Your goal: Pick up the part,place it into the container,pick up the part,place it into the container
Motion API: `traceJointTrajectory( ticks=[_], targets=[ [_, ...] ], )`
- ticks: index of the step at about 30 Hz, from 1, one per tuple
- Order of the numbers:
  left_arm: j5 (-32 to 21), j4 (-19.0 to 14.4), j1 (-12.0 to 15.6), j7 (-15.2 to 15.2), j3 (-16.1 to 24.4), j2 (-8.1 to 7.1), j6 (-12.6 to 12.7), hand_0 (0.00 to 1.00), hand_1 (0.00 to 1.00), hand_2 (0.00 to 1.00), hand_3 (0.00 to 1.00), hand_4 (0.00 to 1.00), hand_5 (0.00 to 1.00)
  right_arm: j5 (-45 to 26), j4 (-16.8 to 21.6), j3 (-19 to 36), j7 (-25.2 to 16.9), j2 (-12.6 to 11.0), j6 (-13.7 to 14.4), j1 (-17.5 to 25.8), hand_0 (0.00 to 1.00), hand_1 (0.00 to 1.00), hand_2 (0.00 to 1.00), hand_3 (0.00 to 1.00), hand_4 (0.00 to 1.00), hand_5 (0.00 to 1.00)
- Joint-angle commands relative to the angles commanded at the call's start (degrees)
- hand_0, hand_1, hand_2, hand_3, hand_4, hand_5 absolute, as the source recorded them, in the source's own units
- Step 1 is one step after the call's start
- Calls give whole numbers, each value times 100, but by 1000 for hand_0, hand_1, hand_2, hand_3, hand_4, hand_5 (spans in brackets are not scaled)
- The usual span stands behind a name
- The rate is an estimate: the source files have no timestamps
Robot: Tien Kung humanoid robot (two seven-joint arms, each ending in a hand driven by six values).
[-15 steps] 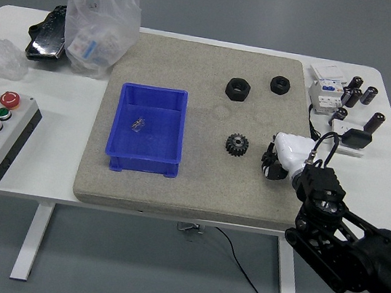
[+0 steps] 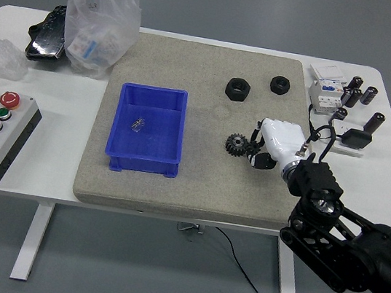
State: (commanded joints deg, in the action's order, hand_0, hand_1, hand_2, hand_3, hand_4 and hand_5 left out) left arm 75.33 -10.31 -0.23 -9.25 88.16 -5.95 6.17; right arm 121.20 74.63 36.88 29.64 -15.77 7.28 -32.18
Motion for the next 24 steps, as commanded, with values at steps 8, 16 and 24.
traceJointTrajectory(
  ticks=[8,16,24],
  targets=[
    [6,0,-4,-15,-10,3,1,663,577,572,647,755,366,-117,452,-666,-136,273,275,-587,219,459,415,455,710,162],
    [1,0,-19,-29,-41,7,0,663,577,572,647,755,366,-177,500,-1420,-137,668,394,-1088,219,456,403,446,708,172],
    [24,0,-19,-49,-22,8,6,663,576,572,647,755,366,-48,335,-1770,114,824,582,-1217,241,535,684,682,600,318]
  ],
)
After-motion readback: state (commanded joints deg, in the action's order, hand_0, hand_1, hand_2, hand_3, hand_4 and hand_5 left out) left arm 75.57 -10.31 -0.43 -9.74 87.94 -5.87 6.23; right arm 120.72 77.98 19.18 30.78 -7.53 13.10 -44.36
